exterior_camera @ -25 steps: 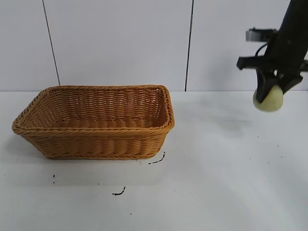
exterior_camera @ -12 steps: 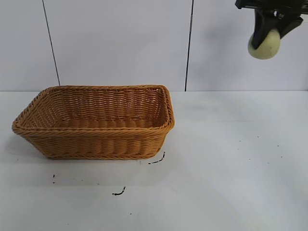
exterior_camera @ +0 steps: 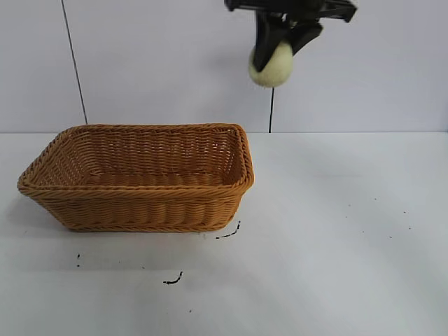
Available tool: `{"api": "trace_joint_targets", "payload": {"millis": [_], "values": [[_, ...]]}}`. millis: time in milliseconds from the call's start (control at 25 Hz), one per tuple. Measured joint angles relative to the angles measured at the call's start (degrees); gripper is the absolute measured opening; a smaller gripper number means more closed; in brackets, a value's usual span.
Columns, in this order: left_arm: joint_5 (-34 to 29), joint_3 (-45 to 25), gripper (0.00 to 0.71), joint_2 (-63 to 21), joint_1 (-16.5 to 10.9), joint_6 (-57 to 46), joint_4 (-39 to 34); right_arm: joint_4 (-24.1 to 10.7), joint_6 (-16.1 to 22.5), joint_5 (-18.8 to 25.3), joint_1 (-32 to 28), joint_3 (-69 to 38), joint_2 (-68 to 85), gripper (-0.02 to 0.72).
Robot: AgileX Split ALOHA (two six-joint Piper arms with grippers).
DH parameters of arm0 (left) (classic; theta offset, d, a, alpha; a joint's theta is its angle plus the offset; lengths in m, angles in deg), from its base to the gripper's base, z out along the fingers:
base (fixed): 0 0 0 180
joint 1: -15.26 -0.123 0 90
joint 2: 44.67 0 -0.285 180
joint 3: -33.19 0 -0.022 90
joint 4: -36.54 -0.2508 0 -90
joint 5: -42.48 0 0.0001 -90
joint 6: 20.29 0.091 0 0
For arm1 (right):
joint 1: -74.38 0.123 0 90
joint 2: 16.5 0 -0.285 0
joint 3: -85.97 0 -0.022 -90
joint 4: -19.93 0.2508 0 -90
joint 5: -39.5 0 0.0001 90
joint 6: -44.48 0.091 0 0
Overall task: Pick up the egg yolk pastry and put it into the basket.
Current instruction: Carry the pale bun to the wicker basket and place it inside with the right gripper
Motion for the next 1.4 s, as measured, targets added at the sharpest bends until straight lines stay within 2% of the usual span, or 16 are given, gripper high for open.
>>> {"api": "trace_joint_targets", "payload": {"millis": [160,400,640,720,880,960,1040,1200,1400], "values": [[0.0,0.0,0.697,0.0,0.0,0.0,0.0,0.14,0.65,-6.93,5.36,0.0,-4.34,0.204],[0.0,0.0,0.697,0.0,0.0,0.0,0.0,1.1,1.71,-19.4,8.83,0.0,-13.11,0.204],[0.0,0.0,0.697,0.0,0.0,0.0,0.0,1.31,1.71,-24.47,9.15,0.0,-19.53,0.216],[0.0,0.0,0.697,0.0,0.0,0.0,0.0,1.38,1.71,-24.77,9.15,0.0,-20.06,0.265],[0.0,0.0,0.697,0.0,0.0,0.0,0.0,1.72,1.71,-24.76,9.16,0.0,-19.82,0.43],[0.0,0.0,0.697,0.0,0.0,0.0,0.0,1.72,1.71,-23.38,9.25,0.0,-19.44,0.531],[0.0,0.0,0.697,0.0,0.0,0.0,0.0,1.59,1.71,-21.93,9.25,0.0,-18.61,0.582],[0.0,0.0,0.697,0.0,0.0,0.0,0.0,0.89,2.37,-18.6,9.08,0.26,-14.78,0.609],[0.0,0.0,0.697,0.0,0.0,0.0,0.0,0.54,2.7,-8.38,6.95,5.36,-10.55,0.613]]}}
